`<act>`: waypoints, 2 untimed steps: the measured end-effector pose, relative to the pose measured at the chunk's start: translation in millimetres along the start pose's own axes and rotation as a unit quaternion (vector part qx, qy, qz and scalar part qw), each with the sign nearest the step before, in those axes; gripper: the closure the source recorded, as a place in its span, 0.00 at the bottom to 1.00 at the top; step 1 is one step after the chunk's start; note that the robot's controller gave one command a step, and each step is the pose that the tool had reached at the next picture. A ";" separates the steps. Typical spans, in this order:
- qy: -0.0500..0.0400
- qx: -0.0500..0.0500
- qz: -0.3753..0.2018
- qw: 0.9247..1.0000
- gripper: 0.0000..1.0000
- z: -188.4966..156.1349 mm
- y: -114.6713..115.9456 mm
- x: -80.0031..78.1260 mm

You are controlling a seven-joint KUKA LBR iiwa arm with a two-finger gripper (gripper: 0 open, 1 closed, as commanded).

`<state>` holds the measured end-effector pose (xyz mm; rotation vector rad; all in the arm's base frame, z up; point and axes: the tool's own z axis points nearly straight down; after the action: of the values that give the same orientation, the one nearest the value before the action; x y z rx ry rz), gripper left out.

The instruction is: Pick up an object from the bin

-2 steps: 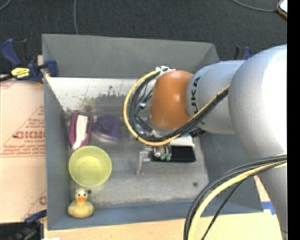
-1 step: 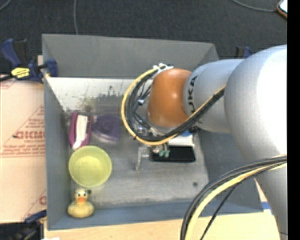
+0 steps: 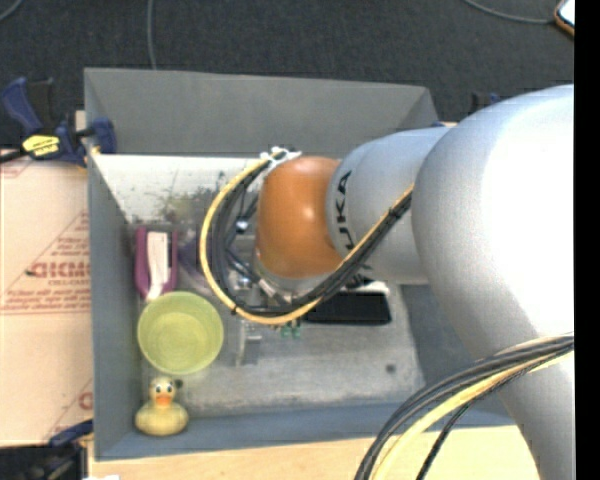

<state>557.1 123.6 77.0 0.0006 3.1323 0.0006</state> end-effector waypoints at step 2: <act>-0.005 0.002 -0.175 0.984 0.00 -53.8 37.1 -36.0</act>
Offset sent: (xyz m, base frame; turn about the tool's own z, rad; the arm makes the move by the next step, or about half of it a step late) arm 0.0395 0.0523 0.0660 -0.3829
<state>592.6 160.6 131.1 -0.5470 3.0735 -0.0087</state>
